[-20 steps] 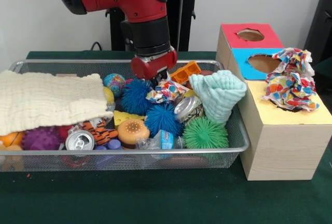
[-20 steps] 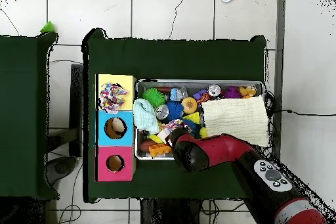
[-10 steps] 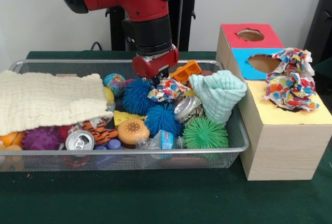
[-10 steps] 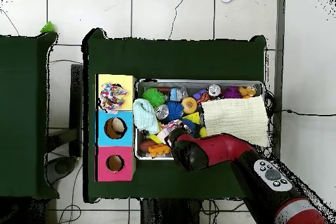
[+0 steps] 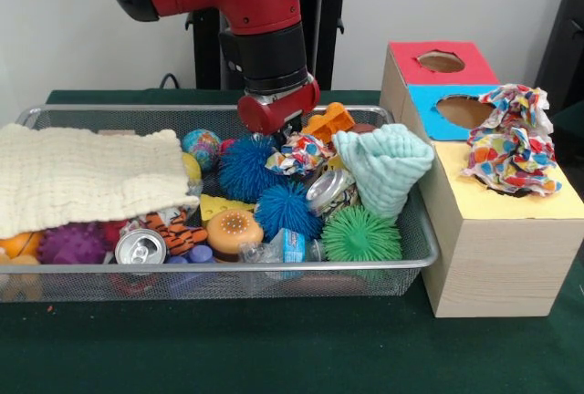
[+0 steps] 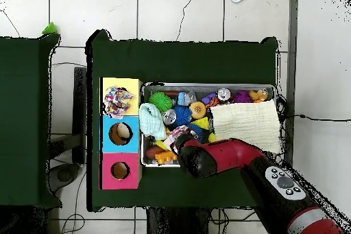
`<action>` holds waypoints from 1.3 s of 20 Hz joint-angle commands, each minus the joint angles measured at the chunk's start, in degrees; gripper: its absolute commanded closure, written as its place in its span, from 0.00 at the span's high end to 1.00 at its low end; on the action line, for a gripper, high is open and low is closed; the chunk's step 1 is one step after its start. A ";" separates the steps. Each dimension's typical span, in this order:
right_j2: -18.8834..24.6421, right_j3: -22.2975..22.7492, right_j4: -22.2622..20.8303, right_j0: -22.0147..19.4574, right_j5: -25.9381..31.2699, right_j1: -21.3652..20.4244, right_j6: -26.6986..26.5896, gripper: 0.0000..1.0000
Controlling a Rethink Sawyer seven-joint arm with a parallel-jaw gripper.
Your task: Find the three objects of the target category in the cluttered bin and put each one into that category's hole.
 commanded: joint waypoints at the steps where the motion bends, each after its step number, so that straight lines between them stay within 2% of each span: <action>1: 7.20 7.62 4.33 -0.44 11.82 -0.21 0.47 0.00; 9: 10.79 9.87 7.67 -2.42 14.92 -2.34 -0.76 0.00; 19: 10.93 8.84 8.04 -1.80 13.97 -2.25 2.03 0.00; 20: 10.70 8.53 8.21 -1.50 13.89 -2.11 2.55 1.00; 26: 9.22 8.56 6.83 -0.68 11.31 -1.95 3.68 1.00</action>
